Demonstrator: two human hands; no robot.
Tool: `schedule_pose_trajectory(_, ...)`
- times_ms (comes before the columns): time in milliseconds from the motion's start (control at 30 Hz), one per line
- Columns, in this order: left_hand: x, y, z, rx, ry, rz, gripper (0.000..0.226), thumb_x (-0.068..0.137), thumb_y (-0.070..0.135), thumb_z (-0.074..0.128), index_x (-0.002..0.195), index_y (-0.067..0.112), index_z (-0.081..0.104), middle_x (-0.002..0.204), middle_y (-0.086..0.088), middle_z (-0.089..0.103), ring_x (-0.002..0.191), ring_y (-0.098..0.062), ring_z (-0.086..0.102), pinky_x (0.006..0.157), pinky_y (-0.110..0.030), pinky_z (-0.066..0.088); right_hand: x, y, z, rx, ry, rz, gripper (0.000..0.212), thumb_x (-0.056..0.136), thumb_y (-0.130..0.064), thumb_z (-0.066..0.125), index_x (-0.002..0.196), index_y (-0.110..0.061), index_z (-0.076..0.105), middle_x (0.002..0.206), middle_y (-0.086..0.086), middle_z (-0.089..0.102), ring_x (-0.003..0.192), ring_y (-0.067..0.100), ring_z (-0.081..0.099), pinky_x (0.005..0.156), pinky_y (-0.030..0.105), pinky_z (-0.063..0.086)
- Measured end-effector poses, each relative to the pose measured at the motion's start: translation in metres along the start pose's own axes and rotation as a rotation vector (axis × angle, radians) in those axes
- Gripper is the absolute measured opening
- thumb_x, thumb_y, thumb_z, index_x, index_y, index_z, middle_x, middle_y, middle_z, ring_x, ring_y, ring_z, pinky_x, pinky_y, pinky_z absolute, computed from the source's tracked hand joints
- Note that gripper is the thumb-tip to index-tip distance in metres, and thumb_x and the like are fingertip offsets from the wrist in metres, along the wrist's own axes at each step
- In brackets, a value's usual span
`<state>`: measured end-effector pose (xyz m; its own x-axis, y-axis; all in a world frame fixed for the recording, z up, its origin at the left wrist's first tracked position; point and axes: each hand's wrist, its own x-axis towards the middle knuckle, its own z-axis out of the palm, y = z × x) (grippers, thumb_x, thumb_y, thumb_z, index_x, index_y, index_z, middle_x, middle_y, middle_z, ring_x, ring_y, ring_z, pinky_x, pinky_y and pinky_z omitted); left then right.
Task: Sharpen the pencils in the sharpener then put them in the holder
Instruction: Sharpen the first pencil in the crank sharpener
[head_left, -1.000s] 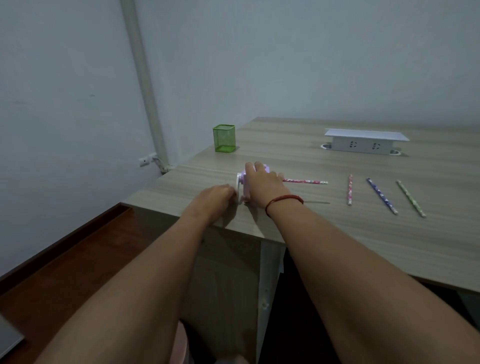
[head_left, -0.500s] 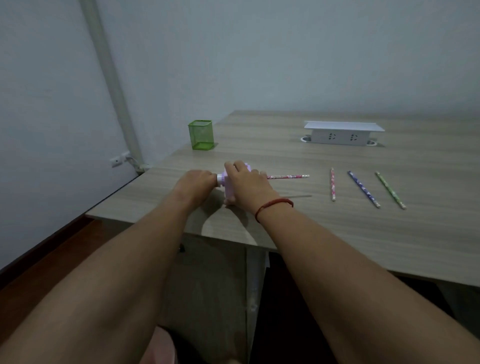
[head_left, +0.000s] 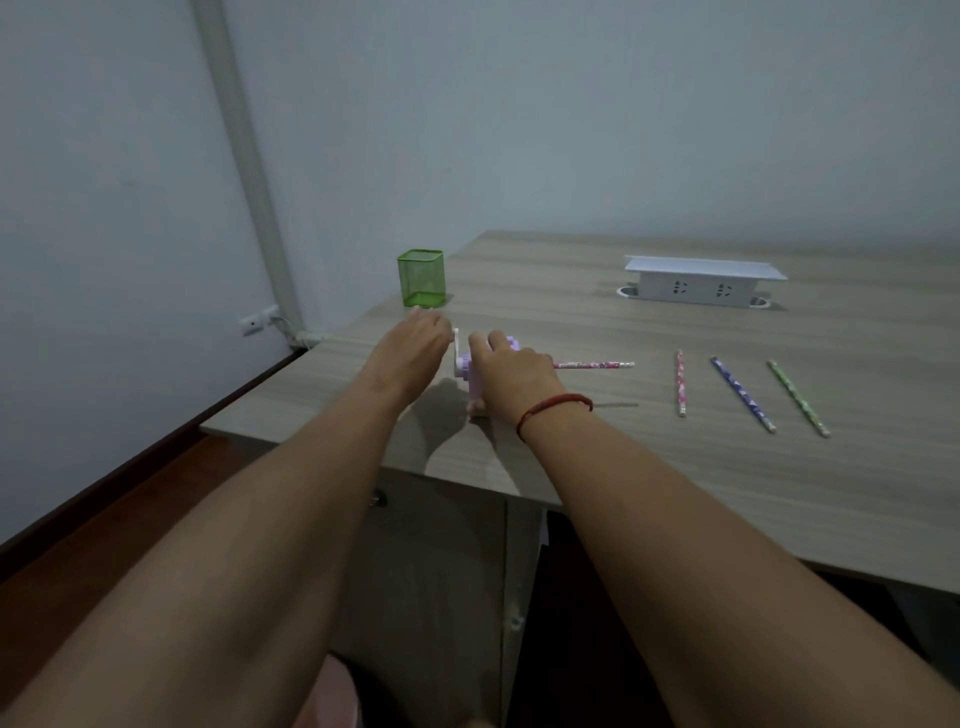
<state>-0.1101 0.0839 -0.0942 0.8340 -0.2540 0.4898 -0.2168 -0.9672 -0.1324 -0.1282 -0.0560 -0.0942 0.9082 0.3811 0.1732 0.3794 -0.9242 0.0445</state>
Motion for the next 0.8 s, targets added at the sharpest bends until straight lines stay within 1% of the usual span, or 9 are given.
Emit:
schedule_pose_trajectory(67, -0.005, 0.003, -0.006, -0.031, 0.004, -0.015, 0.027, 0.099, 0.006, 0.037, 0.120, 0.002, 0.052, 0.120, -0.017, 0.058, 0.111, -0.030, 0.056, 0.095, -0.039, 0.046, 0.000, 0.000, -0.001, 0.006, -0.002, 0.012, 0.069, 0.088, -0.035, 0.066, 0.143, -0.013, 0.031, 0.144, 0.010, 0.038, 0.124, 0.035, 0.051, 0.098, 0.054, 0.046)
schedule_pose_trajectory(133, -0.013, 0.007, -0.012, -0.062, 0.015, -0.008, 0.025, 0.098, 0.006, 0.038, 0.120, 0.003, 0.051, 0.118, -0.017, 0.059, 0.106, -0.031, 0.059, 0.091, -0.041, 0.050, 0.000, 0.000, -0.003, 0.024, 0.020, 0.021, 0.059, 0.093, -0.031, 0.060, 0.142, -0.012, 0.034, 0.143, 0.010, 0.040, 0.127, 0.034, 0.049, 0.098, 0.053, 0.047)
schedule_pose_trajectory(233, -0.037, 0.010, -0.010, -0.102, 0.063, 0.023, 0.021, 0.094, 0.000, 0.044, 0.113, 0.004, 0.052, 0.111, -0.015, 0.057, 0.091, -0.027, 0.061, 0.078, -0.034, 0.053, 0.000, -0.002, -0.004, 0.049, 0.023, 0.037, 0.056, 0.093, -0.030, 0.059, 0.140, -0.010, 0.037, 0.141, 0.010, 0.042, 0.128, 0.032, 0.048, 0.099, 0.053, 0.046)
schedule_pose_trajectory(300, -0.057, 0.013, -0.002, -0.118, 0.026, 0.029, 0.019, 0.092, 0.000, 0.048, 0.110, 0.007, 0.052, 0.109, -0.012, 0.056, 0.086, -0.022, 0.061, 0.071, -0.026, 0.049, 0.000, -0.003, -0.004, 0.051, 0.017, 0.036, 0.056, 0.093, -0.028, 0.060, 0.140, -0.009, 0.037, 0.141, 0.010, 0.042, 0.126, 0.032, 0.050, 0.099, 0.052, 0.046)
schedule_pose_trajectory(333, -0.064, 0.017, 0.002, -0.131, -0.001, 0.022, 0.019, 0.092, 0.002, 0.050, 0.110, 0.008, 0.051, 0.110, -0.011, 0.057, 0.087, -0.020, 0.060, 0.071, -0.024, 0.047, 0.000, -0.004, -0.003, 0.055, 0.023, 0.034, 0.053, 0.094, -0.026, 0.058, 0.139, -0.008, 0.037, 0.141, 0.011, 0.043, 0.125, 0.033, 0.051, 0.099, 0.051, 0.046)
schedule_pose_trajectory(433, -0.070, 0.024, 0.010, -0.149, -0.063, -0.015, 0.023, 0.089, 0.007, 0.058, 0.112, 0.010, 0.052, 0.113, -0.010, 0.059, 0.094, -0.020, 0.061, 0.078, -0.025, 0.047, 0.001, -0.003, 0.000, 0.078, 0.028, 0.030, 0.053, 0.094, -0.024, 0.057, 0.140, -0.008, 0.036, 0.142, 0.011, 0.041, 0.126, 0.033, 0.050, 0.099, 0.049, 0.046)
schedule_pose_trajectory(567, -0.065, 0.021, 0.011, -0.143, -0.085, -0.030, 0.015, 0.091, 0.010, 0.058, 0.106, 0.011, 0.058, 0.107, -0.009, 0.063, 0.092, -0.020, 0.060, 0.074, -0.023, 0.039, 0.002, -0.002, 0.005, 0.085, 0.036, 0.027, 0.054, 0.092, -0.030, 0.057, 0.139, -0.012, 0.036, 0.143, 0.008, 0.040, 0.130, 0.031, 0.045, 0.101, 0.050, 0.042)
schedule_pose_trajectory(700, -0.060, 0.022, 0.017, -0.162, -0.154, -0.084, 0.017, 0.092, 0.016, 0.056, 0.108, 0.015, 0.061, 0.113, -0.006, 0.061, 0.099, -0.018, 0.059, 0.089, -0.031, 0.051, 0.003, -0.002, 0.007, 0.107, 0.021, 0.005, 0.061, 0.086, -0.031, 0.064, 0.138, -0.014, 0.036, 0.141, 0.007, 0.041, 0.126, 0.032, 0.048, 0.103, 0.054, 0.040)
schedule_pose_trajectory(800, -0.052, 0.019, 0.018, -0.169, -0.229, -0.125, 0.021, 0.094, 0.020, 0.051, 0.112, 0.016, 0.061, 0.120, -0.007, 0.059, 0.106, -0.022, 0.059, 0.095, -0.036, 0.049, 0.002, 0.001, 0.008, 0.129, 0.041, -0.025, 0.063, 0.085, -0.034, 0.065, 0.138, -0.014, 0.037, 0.141, 0.007, 0.042, 0.122, 0.031, 0.051, 0.103, 0.055, 0.040)
